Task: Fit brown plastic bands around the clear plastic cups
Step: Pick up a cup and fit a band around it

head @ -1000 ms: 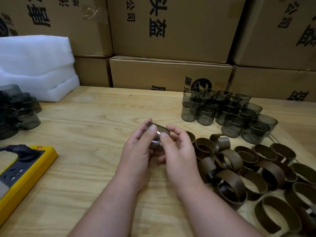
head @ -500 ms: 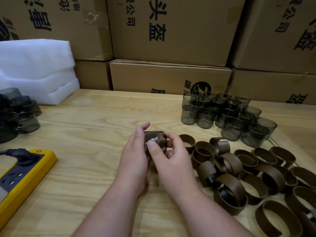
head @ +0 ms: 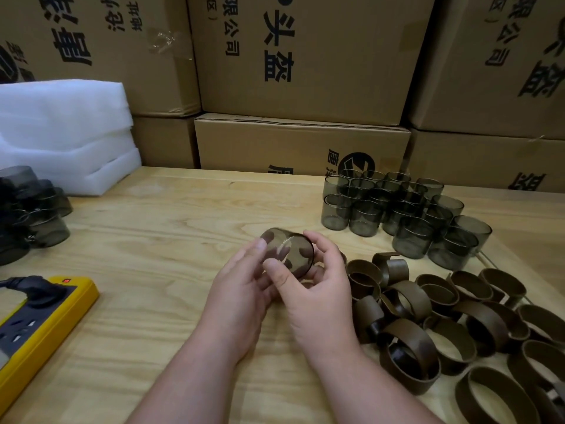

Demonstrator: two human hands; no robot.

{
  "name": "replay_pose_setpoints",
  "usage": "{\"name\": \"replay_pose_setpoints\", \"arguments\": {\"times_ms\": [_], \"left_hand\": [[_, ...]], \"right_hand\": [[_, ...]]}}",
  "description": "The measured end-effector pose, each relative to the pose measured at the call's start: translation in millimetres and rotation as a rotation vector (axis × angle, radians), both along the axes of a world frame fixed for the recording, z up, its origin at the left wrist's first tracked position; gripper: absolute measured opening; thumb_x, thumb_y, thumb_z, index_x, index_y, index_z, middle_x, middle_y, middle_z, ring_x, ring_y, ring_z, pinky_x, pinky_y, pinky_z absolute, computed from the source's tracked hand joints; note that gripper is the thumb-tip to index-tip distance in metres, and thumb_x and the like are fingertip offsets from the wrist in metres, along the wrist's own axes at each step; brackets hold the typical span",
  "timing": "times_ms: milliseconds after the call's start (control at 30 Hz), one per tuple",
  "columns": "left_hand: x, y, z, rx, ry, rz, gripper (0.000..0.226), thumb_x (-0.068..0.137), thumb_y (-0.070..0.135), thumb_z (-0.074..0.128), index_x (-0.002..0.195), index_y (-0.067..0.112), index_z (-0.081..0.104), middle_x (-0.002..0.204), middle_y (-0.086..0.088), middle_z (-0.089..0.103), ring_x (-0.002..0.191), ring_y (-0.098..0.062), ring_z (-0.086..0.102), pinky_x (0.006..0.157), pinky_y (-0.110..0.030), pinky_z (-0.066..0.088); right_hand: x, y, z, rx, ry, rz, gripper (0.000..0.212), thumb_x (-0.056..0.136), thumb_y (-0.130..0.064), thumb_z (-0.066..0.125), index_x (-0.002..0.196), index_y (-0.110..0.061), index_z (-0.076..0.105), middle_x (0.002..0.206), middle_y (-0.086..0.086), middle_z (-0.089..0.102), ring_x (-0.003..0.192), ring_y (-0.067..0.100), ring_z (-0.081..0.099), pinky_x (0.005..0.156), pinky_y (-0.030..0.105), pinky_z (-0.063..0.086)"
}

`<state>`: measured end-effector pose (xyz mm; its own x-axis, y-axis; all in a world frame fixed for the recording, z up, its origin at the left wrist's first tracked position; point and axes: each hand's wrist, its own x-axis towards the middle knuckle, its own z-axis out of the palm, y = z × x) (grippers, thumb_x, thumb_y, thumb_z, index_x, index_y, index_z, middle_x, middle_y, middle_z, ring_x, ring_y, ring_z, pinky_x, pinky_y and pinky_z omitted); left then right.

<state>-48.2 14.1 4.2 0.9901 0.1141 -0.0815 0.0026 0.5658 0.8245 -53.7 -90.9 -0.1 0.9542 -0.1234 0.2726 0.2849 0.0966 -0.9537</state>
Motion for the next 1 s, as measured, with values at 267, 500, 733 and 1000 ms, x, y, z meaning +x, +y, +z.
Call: {"name": "replay_pose_setpoints", "arguments": {"times_ms": [267, 500, 733, 1000], "left_hand": [[0, 2, -1, 0.039, -0.042, 0.01, 0.048, 0.084, 0.036, 0.065, 0.124, 0.009, 0.068, 0.114, -0.021, 0.075, 0.102, -0.035, 0.071, 0.092, -0.052, 0.052], [-1, 1, 0, 0.053, -0.058, 0.01, 0.031, 0.079, 0.038, 0.07, 0.102, 0.02, 0.079, 0.086, -0.011, 0.064, 0.077, -0.026, 0.065, 0.059, -0.035, 0.056], [-1, 2, 0, 0.015, -0.029, -0.016, 0.053, 0.091, 0.039, 0.059, 0.121, -0.005, 0.066, 0.107, -0.031, 0.069, 0.084, -0.034, 0.068, 0.064, -0.039, 0.051], [4, 11, 4, -0.223, 0.085, -0.059, 0.041, 0.098, 0.042, 0.053, 0.102, 0.008, 0.076, 0.098, -0.015, 0.068, 0.078, -0.028, 0.059, 0.073, -0.041, 0.055]], "right_hand": [[2, -2, 3, 0.125, 0.068, 0.05, 0.066, 0.056, -0.055, 0.086, 0.113, -0.032, 0.061, 0.103, -0.016, 0.074, 0.087, 0.016, 0.077, 0.07, 0.029, 0.06], [0, -5, 6, 0.117, 0.094, -0.005, 0.049, 0.075, -0.061, 0.081, 0.096, -0.021, 0.065, 0.082, -0.007, 0.075, 0.062, 0.011, 0.071, 0.051, 0.021, 0.052], [2, -7, 7, 0.136, 0.128, -0.016, 0.025, 0.103, -0.029, 0.059, 0.082, -0.023, 0.072, 0.077, 0.013, 0.074, 0.056, 0.019, 0.065, 0.048, 0.027, 0.053], [2, -9, 6, 0.032, 0.09, 0.127, 0.027, 0.099, -0.011, 0.066, 0.111, -0.035, 0.074, 0.088, -0.001, 0.078, 0.066, 0.006, 0.069, 0.06, 0.018, 0.053]]}}
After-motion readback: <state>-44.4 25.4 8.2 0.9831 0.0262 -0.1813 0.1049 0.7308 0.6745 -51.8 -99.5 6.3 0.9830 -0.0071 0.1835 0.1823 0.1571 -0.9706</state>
